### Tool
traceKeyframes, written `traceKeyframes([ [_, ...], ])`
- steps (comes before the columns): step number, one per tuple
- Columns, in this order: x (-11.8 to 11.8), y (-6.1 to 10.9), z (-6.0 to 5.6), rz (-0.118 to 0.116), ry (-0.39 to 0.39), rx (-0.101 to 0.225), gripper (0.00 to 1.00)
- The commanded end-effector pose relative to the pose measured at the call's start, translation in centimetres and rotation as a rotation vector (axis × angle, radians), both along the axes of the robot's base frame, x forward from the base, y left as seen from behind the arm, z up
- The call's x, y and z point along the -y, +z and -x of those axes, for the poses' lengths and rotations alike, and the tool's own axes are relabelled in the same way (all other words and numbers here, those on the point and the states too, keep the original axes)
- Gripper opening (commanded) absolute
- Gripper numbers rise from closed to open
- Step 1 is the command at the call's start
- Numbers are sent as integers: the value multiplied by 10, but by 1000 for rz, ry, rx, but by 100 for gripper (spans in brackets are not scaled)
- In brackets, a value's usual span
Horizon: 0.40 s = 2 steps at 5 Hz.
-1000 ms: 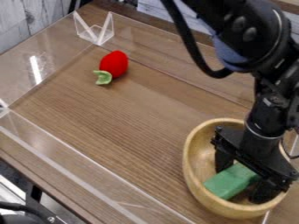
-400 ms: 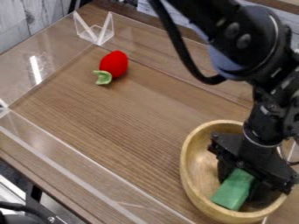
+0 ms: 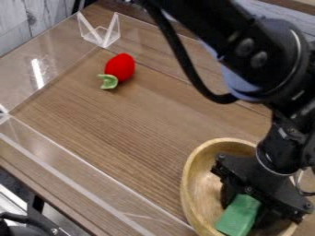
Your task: Remove the green block from the brown bowl and put it on the table
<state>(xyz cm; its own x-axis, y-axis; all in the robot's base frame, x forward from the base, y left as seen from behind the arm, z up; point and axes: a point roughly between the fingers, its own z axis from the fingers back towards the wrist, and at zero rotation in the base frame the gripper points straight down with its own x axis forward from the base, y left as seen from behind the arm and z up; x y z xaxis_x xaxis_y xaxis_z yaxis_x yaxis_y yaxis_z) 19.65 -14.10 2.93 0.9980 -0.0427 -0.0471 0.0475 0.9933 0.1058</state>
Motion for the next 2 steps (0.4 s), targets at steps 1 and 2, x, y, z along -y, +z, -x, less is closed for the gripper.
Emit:
traceKeyframes([
  [1, 1, 14, -4, 11, -89, 34, 0],
  [2, -3, 20, -11, 4, -160, 49, 0],
])
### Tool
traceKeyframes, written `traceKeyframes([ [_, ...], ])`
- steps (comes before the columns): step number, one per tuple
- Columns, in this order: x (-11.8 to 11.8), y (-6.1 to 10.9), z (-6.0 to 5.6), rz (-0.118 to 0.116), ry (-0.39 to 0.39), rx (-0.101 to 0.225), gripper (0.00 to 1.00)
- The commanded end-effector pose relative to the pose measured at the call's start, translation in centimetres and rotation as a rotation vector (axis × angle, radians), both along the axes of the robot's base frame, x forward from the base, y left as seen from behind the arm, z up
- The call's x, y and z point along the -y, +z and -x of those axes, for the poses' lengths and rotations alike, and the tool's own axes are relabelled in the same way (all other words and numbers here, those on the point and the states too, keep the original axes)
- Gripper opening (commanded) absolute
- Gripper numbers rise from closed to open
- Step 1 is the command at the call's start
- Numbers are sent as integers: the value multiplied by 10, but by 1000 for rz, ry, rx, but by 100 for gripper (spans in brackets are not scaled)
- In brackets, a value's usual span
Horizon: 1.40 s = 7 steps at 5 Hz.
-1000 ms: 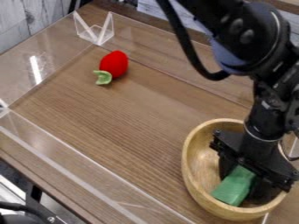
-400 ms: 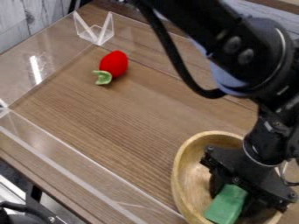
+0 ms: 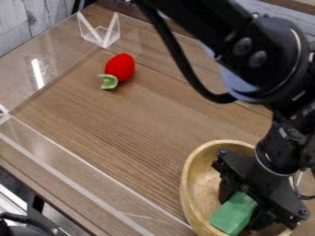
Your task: Remove the green block from the brown bowl and put it on the table
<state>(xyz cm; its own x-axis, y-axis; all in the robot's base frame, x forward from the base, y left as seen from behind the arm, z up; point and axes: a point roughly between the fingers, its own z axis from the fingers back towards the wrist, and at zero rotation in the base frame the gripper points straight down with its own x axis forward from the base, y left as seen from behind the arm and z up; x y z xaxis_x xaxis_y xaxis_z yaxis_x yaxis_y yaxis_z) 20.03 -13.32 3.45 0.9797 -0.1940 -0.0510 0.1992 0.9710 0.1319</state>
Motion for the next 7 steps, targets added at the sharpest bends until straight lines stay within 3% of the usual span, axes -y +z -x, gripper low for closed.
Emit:
traceKeyframes([
  [1, 2, 21, -10, 32, -12, 59, 0],
  [3, -7, 37, -21, 45, -7, 78, 0],
  [4, -19, 53, -24, 35, 36, 127, 0],
  [5, -46, 64, -32, 24, 113, 177, 0],
  [6, -68, 60, -42, 37, 195, 192, 0],
  [7, -74, 50, -62, 62, 265, 210, 0],
])
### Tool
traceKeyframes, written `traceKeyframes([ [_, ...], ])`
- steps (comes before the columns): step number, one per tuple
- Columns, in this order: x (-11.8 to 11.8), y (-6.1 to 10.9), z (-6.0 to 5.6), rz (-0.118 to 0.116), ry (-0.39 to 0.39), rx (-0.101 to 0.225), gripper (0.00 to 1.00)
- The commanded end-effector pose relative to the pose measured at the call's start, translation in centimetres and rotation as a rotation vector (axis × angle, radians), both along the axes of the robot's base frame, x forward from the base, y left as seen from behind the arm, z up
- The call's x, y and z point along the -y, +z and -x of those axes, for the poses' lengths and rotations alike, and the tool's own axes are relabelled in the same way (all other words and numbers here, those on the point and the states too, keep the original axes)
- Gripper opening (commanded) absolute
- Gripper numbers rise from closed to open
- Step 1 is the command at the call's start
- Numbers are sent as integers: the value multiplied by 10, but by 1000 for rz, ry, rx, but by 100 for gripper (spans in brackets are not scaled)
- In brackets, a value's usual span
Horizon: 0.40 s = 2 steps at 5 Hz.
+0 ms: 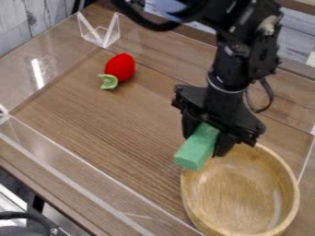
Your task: Remove the green block from the brown bowl and put it on the table
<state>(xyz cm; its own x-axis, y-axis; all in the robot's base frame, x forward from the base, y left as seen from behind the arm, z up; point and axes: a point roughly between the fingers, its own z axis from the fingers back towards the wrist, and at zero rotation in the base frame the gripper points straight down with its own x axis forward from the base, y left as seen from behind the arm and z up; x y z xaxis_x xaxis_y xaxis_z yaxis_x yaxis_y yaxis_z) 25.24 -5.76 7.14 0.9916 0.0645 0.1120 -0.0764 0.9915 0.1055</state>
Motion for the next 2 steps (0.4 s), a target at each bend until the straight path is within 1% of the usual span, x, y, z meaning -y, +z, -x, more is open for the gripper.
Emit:
traceKeyframes([
  [1, -1, 12, -22, 22, 67, 72, 0],
  [2, -7, 12, -23, 20, 134, 97, 0],
])
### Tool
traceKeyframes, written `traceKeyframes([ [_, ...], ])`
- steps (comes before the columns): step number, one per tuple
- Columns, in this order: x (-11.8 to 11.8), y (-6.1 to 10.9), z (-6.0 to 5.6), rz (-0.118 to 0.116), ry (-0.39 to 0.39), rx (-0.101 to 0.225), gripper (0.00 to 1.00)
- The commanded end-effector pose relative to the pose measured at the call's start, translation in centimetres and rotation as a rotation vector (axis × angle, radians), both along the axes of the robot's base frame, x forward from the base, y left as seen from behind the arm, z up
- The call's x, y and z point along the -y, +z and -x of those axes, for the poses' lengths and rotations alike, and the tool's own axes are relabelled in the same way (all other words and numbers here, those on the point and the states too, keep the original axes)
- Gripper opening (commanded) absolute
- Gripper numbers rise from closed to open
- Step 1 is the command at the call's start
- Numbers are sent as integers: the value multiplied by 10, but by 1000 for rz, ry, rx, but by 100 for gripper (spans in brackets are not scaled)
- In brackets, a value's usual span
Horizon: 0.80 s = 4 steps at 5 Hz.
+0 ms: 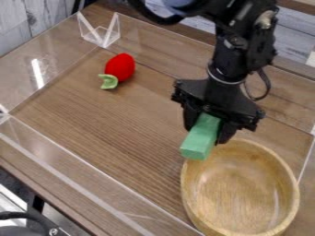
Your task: Remove the green block from the brown bowl and put it on the table
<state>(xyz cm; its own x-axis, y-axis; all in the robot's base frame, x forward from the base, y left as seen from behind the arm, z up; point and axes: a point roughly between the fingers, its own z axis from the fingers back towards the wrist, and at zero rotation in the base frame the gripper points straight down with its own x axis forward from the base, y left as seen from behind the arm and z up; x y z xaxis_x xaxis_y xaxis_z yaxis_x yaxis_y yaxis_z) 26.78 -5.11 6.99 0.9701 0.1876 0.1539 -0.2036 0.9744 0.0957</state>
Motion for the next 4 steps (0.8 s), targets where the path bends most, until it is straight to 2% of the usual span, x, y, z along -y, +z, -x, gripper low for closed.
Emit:
traceKeyframes([
  [1, -5, 14, -8, 11, 73, 77, 0],
  [3, 1, 13, -17, 8, 70, 107, 0],
  [4, -14, 17, -21, 6, 57, 121, 0],
])
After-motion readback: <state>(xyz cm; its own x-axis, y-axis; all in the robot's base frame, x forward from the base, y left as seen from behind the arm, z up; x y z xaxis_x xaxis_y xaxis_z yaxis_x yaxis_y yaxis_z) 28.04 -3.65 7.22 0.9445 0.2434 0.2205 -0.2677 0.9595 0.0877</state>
